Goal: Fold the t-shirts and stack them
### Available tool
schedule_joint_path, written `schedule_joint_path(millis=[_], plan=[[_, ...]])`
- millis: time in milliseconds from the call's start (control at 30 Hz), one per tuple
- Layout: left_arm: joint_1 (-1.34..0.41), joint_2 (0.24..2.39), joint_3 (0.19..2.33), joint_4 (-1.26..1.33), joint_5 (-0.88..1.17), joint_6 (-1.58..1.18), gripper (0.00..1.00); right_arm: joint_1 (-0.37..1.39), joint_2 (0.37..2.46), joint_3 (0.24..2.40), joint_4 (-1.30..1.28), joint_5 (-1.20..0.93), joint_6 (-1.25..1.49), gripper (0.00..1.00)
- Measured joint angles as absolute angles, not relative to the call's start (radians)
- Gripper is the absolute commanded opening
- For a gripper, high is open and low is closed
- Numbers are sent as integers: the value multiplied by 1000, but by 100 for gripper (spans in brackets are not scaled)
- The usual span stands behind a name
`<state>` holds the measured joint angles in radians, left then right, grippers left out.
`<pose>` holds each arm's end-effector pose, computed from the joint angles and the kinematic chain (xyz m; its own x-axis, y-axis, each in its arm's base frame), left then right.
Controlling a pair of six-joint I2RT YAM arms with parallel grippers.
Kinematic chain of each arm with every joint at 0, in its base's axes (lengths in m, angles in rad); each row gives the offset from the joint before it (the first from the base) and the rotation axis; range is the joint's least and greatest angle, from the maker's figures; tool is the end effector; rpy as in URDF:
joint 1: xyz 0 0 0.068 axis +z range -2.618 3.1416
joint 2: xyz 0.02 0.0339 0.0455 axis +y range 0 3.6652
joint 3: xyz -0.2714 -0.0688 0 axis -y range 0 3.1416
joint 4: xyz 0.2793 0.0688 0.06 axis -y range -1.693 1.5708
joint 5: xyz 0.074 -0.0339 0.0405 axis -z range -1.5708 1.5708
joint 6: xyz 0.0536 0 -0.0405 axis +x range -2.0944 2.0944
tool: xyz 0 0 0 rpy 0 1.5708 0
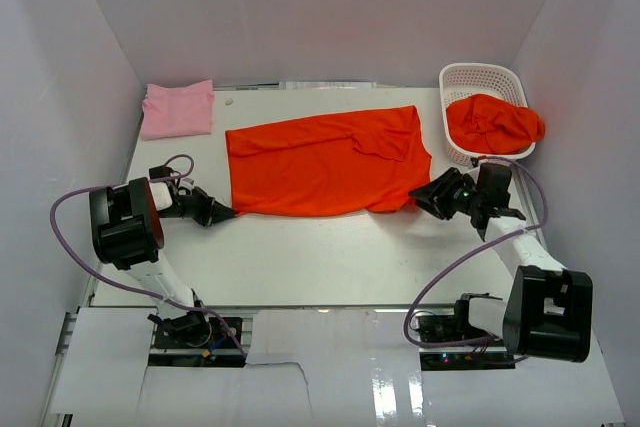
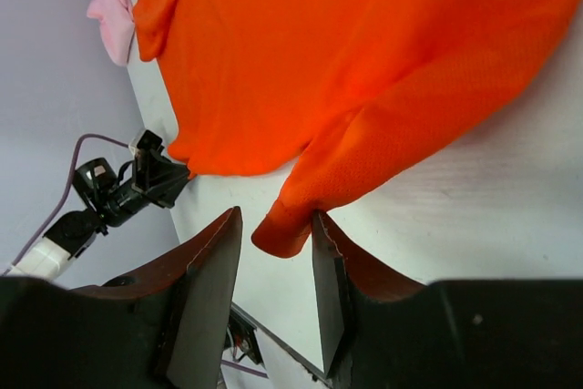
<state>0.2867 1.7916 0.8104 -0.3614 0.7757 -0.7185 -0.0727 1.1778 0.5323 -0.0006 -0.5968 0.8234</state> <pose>0.3080 0.0517 0.0702 -0.6705 -0.6876 0.2787 -0.6526 0.3679 -0.6624 0.2712 0.0105 0.1729 -0.6924 0.6587 -0.2945 0.1771 0.5508 0.8156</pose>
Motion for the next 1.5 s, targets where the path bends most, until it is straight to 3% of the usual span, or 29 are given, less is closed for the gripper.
schedule_joint_path(millis=[467, 700, 867, 1067, 1267, 1500], plan=[[287, 1792, 801, -356, 788, -715, 0, -79, 1678, 777, 169, -636, 834, 43], [287, 1792, 799, -355, 790, -714, 0, -79, 1719, 814, 340, -662, 850, 44], [287, 1792, 799, -355, 791, -714, 0, -81, 1716, 841, 407, -714, 826, 52], [287, 1792, 799, -355, 793, -714, 0, -82, 1683, 989, 165, -675, 550, 59], [287, 1795, 799, -354, 796, -714, 0, -82, 1596, 1078, -184, -548, 354, 55], [287, 1795, 799, -355, 797, -714, 0, -60, 1598, 1076, -391, -472, 262, 55]])
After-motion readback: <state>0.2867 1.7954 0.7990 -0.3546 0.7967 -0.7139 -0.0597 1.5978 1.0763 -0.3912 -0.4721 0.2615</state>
